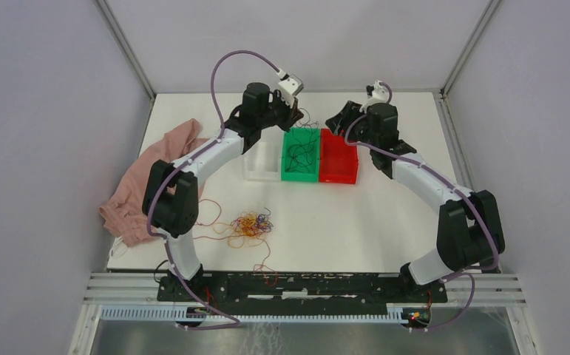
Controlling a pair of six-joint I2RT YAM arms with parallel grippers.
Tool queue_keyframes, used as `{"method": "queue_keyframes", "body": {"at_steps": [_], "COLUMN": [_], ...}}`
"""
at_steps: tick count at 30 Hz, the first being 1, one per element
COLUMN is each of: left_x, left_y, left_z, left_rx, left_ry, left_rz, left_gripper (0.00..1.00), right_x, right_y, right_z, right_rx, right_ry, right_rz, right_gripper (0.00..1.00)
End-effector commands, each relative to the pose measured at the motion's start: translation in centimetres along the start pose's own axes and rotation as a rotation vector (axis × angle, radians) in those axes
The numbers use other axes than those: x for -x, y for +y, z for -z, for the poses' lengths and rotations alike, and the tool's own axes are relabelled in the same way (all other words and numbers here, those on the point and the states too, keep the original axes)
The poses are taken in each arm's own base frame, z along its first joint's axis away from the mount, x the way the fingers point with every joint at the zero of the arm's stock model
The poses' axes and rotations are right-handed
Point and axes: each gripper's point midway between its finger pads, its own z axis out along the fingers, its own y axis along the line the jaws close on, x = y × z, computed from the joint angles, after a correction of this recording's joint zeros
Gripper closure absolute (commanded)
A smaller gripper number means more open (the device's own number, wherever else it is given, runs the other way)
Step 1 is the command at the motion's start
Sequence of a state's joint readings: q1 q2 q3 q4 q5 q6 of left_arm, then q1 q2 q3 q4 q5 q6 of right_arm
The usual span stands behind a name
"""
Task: Untangle the cables
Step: Place the cable in the bin.
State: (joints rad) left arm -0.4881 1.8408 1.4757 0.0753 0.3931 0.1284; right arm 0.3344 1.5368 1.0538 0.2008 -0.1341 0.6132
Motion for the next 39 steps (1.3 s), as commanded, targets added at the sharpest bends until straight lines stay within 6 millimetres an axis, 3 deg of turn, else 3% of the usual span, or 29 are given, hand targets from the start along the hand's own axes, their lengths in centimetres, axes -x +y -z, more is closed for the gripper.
{"method": "queue_keyframes", "body": {"at_steps": [1,6,9,12,17,22,24,33,36,39], "left_x": [-0.6,-4.9,-6.0,-6.6,-5.4,-0.5,0.4,-0.7,-1.2,-1.3], "left_y": [1.3,2.2,0.9,-1.7,-6.9,-8.0,-8.3,-10.5,-10.2,-8.5], "left_z": [-0.5,0.4,1.3,2.1,3.7,4.9,5.3,8.5,8.7,7.6], "left_rx": [0.066,0.099,0.045,-0.058,-0.258,-0.275,-0.291,-0.396,-0.372,-0.286], "left_ry": [0.028,0.153,0.169,0.172,0.102,-0.05,-0.066,-0.035,-0.019,0.0], "left_rz": [-0.108,-0.209,-0.224,-0.226,-0.291,-0.393,-0.419,-0.477,-0.481,-0.485], "left_gripper": [0.97,0.97,0.97,0.97,0.97,0.97,0.97,0.97,0.97,0.97], "right_x": [-0.2,-0.3,-0.5,-0.6,-0.6,-1.3,-1.8,-3.4,-4.4,-6.0], "right_y": [-1.7,-1.7,-1.6,-0.9,0.4,1.0,1.3,3.4,4.5,5.2], "right_z": [1.2,1.0,0.0,-1.4,-3.5,-5.0,-5.7,-8.5,-9.0,-9.2], "right_rx": [-0.098,-0.094,-0.089,-0.057,-0.018,0.008,0.015,0.077,0.112,0.123], "right_ry": [0.011,0.017,0.027,0.041,0.058,0.075,0.086,0.115,0.139,0.164], "right_rz": [-0.015,-0.025,-0.045,-0.059,-0.055,-0.068,-0.07,-0.06,-0.061,-0.043], "right_gripper": [0.41,0.44,0.45,0.46,0.45,0.42,0.42,0.44,0.49,0.55]}}
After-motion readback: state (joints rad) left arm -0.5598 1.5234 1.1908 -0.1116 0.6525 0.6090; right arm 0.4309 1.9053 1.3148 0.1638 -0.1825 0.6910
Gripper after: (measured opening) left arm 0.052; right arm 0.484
